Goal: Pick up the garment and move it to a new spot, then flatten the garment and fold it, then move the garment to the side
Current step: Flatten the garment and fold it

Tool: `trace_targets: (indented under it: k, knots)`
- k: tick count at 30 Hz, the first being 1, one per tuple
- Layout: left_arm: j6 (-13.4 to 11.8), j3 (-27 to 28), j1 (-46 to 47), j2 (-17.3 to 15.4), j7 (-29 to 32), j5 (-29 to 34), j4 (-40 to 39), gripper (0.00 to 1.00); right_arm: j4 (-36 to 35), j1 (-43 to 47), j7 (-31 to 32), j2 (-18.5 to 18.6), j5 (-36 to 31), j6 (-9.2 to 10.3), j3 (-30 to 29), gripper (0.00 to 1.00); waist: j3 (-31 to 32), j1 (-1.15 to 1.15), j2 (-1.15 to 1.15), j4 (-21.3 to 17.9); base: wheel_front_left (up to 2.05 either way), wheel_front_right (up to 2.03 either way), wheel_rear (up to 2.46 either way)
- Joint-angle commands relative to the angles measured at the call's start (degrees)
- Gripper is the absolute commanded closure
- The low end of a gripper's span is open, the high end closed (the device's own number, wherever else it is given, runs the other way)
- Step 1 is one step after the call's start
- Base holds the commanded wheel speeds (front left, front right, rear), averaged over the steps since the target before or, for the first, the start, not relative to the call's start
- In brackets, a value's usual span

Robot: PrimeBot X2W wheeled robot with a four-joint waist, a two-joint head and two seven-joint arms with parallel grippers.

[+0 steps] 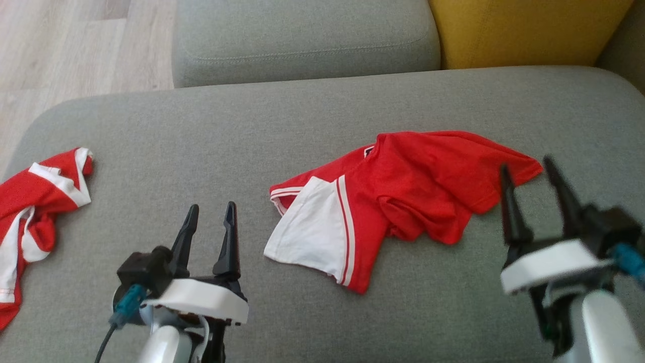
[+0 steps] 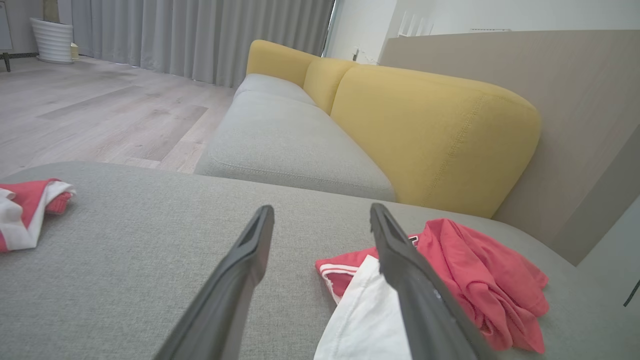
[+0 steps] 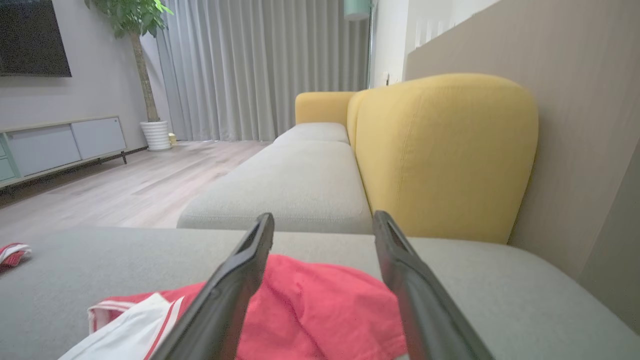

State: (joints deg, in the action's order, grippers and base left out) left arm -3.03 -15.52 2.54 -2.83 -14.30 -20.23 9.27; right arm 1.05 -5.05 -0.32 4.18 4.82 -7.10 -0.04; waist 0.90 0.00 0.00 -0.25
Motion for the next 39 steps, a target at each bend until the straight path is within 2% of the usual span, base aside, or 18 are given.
trace_targets:
  k: [1, 5, 10, 15, 23, 33, 35, 36, 39]
  knots:
    - [0.12, 2.17, 1.67, -0.05, -0.7, 0.71, -2.16, 0.0, -2.33, -0.83, -0.77, -0.35, -0.24, -0.39, 1.75, 0.0, -0.1, 0.0, 0.0, -0.03, 0.0, 0.0, 0.0]
    - [0.33, 1.85, 1.62, -0.05, -0.7, 0.98, -2.19, 0.0, -2.38, 1.7, -1.98, -1.11, -0.58, -0.39, 2.24, 0.0, -0.73, 0.0, 0.0, -0.06, 0.0, 0.0, 0.0]
    - [0.75, 1.59, 2.33, -0.05, -0.7, 1.28, -2.18, 0.0, -0.79, 2.02, -0.26, -1.26, -2.8, -0.39, 4.15, 0.0, -2.67, 0.0, 0.0, 0.68, 0.0, 0.0, 0.0]
    - [1.17, 1.25, 3.37, -0.05, -0.7, 1.27, -2.05, 0.0, 5.2, 1.27, 4.13, -1.28, -7.41, -0.39, 6.98, 0.0, -5.44, 0.0, 0.0, 1.93, 0.0, 0.0, 0.0]
    - [1.57, 0.73, 5.89, -0.05, -0.7, 1.12, -2.17, 0.0, 16.02, -3.91, 8.77, -0.43, -11.93, -0.39, 7.75, 0.0, -9.4, 0.0, 0.0, 4.3, 0.0, 0.0, 0.0]
    - [1.97, 1.18, 7.39, -0.05, -0.7, 1.09, -1.88, 0.0, 22.57, -7.88, 10.98, -0.35, -14.46, -0.39, 5.96, 0.0, -11.9, 0.0, 0.0, 5.79, 0.0, 0.0, 0.0]
    - [1.94, 1.34, 7.5, -0.05, -0.7, 1.13, -1.79, 0.0, 23.22, -8.14, 10.97, -0.39, -14.81, -0.39, 5.71, 0.88, -11.96, 0.0, 0.0, 5.79, 0.0, 0.0, 0.0]
    - [1.92, 1.41, 7.53, -0.05, -0.7, 1.14, -1.74, 0.0, 23.38, -8.18, 10.88, -0.37, -14.95, -0.39, 5.62, 1.0, -11.89, 0.0, 0.0, 5.75, 0.0, 0.0, 0.0]
    - [1.79, 1.56, 7.47, -0.05, -0.7, 1.15, -1.53, 0.0, 23.08, -8.12, 10.46, 0.1, -15.76, -0.39, 4.88, 1.0, -11.22, 0.0, 0.0, 5.22, 0.0, 0.0, 0.0]
